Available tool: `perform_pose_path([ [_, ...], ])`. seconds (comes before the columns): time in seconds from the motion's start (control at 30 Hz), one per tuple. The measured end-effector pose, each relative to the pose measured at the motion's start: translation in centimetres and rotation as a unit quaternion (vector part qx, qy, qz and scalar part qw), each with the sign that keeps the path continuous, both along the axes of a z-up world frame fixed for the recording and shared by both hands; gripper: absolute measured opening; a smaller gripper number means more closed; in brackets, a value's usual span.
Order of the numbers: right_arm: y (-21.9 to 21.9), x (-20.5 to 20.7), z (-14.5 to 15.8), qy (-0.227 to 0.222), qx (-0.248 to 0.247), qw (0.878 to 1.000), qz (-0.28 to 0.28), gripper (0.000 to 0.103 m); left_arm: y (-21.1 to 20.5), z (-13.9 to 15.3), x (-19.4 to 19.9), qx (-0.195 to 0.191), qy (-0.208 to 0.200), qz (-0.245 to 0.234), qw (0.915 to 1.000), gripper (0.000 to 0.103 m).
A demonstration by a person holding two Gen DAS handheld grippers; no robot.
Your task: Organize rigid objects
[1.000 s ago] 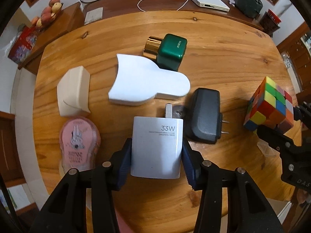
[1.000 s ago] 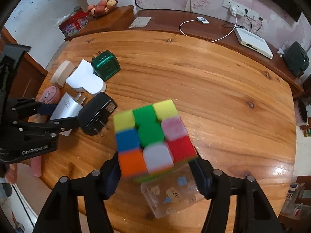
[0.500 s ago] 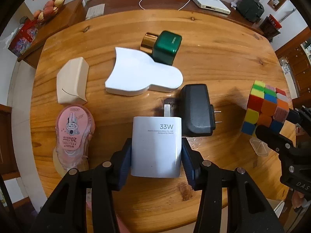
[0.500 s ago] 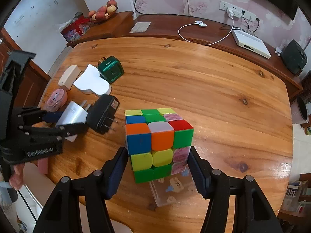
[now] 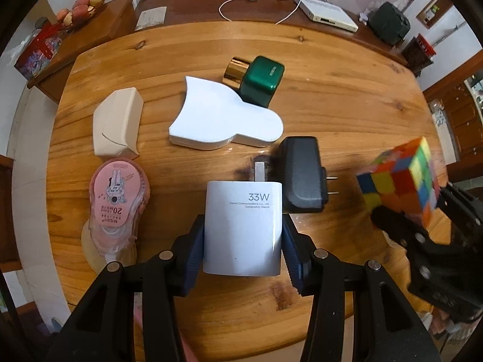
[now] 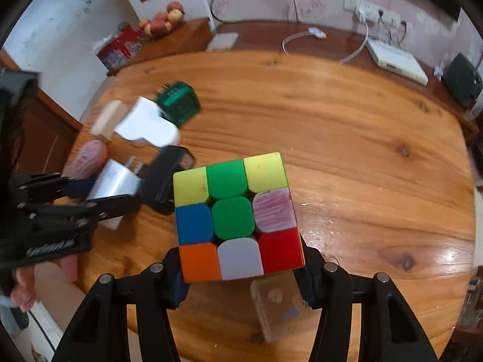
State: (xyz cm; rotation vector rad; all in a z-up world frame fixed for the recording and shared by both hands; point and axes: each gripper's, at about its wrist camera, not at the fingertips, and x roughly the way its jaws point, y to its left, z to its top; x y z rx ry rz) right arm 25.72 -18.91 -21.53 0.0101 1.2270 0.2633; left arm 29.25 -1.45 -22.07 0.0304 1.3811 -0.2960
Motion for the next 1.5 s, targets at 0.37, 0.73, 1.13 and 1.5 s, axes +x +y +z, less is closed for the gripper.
perform_pose_path([
  [0.37,-2.0,-7.3,7.9,-0.07,0.053,0.996,0.003,0.057,0.6,5.8,-5.3,-0.051,-0.043,-0.003,0.9978,0.051],
  [0.73,0.1,-19.0,11.3,-0.103,0.05,0.993,0.043,0.057,3.4,10.4,-17.9,-0.079,-0.097,0.01,0.9921,0.051],
  [1.13,4.2,-24.8,5.8,-0.049,0.028,0.996,0.072,0.057,5.9,5.1,-26.0,-0.039,-0.07,0.061,0.9949,0.051],
  [1.5,6.5,-26.9,2.3,-0.023,-0.044,0.995,0.09,0.057,6.4,0.4,-27.2,-0.028,-0.02,0.085,0.9957,0.051],
])
